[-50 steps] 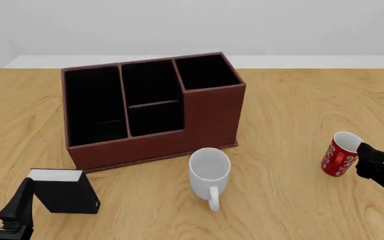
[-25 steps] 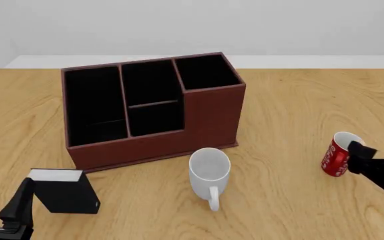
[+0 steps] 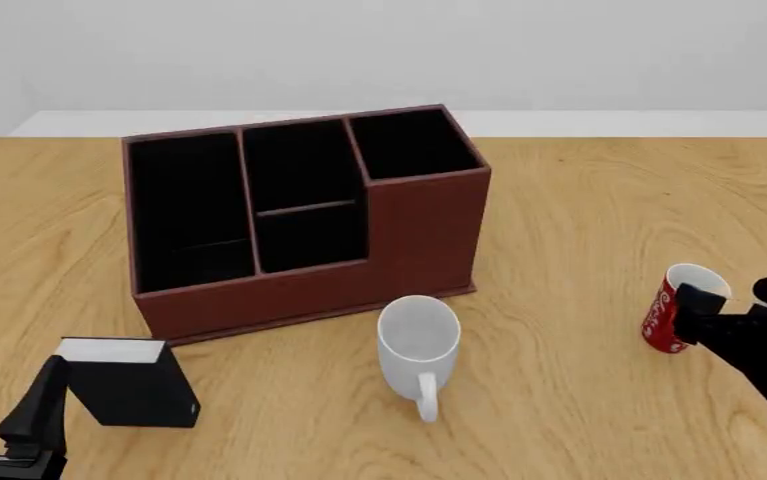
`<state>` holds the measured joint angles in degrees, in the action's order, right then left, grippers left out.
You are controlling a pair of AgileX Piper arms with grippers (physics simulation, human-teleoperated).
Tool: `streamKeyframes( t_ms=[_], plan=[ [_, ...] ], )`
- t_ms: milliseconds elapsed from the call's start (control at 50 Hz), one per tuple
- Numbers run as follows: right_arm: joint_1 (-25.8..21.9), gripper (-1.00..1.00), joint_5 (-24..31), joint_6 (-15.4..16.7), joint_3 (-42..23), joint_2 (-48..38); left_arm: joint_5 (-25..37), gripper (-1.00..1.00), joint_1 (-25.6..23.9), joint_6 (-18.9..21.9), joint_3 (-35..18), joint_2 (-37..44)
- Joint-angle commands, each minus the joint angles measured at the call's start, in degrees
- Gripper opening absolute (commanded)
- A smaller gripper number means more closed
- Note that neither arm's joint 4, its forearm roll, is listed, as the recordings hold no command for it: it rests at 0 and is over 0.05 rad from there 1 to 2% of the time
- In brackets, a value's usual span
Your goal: Pick up the red mug and place it to the right of the caddy.
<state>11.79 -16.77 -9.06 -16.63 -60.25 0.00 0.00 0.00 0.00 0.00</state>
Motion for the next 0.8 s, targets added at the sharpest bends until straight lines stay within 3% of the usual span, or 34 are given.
streamKeyframes(
  t_ms=[20, 800],
  plan=[
    [-0.7, 1.0, -1.7, -0.1, -0.1, -2.8, 0.0, 1.0, 0.0, 0.0, 0.0, 0.0],
    [-1.2, 1.0, -10.7, 0.9, -0.5, -16.0, 0.0, 1.0, 0.0, 0.0, 0.0, 0.0]
  ],
)
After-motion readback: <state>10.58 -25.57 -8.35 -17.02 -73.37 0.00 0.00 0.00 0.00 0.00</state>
